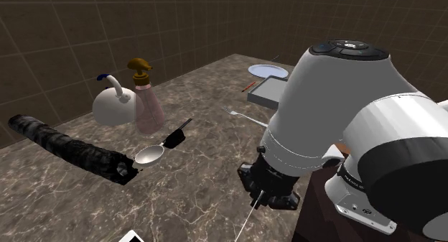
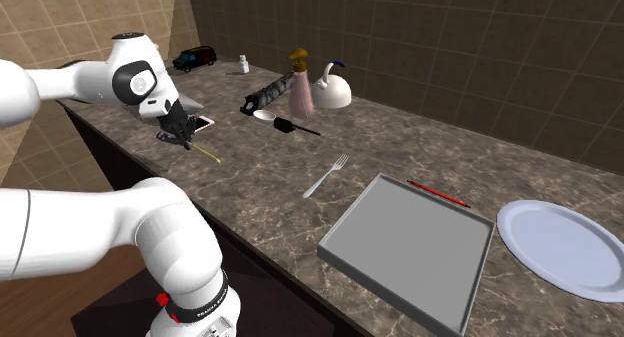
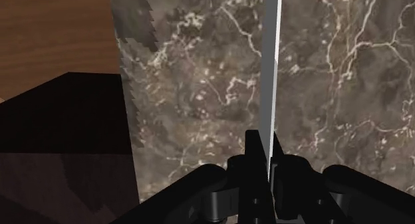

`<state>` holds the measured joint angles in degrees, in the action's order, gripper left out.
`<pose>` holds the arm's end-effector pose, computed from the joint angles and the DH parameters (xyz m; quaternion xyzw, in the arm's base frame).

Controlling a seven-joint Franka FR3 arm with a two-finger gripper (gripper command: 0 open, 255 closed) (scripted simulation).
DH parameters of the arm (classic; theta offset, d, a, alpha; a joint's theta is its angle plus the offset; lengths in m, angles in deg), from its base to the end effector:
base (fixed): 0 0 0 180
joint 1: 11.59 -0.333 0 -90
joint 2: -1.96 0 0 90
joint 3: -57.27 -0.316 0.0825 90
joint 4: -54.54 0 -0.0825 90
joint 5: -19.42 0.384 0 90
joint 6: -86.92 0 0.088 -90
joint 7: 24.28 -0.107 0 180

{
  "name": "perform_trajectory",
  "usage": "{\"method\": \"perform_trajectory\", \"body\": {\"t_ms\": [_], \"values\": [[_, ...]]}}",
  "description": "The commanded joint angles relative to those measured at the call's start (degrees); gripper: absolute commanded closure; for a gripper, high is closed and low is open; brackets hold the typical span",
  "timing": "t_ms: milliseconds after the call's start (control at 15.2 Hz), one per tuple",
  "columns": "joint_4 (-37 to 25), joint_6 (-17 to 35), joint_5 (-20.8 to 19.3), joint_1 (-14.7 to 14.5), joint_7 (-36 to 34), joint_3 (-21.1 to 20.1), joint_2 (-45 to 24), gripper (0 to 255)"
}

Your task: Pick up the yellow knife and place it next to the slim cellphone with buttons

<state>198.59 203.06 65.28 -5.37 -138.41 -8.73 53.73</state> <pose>0.1803 0.3799 0.3920 -0.7368 0.6721 -0.0468 0.0566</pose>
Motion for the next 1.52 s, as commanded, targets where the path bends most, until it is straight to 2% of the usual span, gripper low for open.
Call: {"method": "perform_trajectory", "body": {"t_ms": [0, 528, 990, 1056, 1386, 1452], "values": [[1.0, 1.4, 0.9, 0.1, 0.3, -1.1, -0.3, 255], [3.5, 7.6, 4.8, 2.2, 1.3, -7.6, -2.5, 255], [3.5, 7.6, 4.8, 2.2, 1.3, -7.6, -2.4, 255], [3.5, 7.6, 4.8, 2.2, 1.3, -7.6, -2.4, 0], [3.5, 7.6, 4.8, 2.2, 1.3, -7.6, -2.4, 0], [3.0, 5.5, 3.6, 1.0, 0.8, -5.3, -1.5, 0]]}}
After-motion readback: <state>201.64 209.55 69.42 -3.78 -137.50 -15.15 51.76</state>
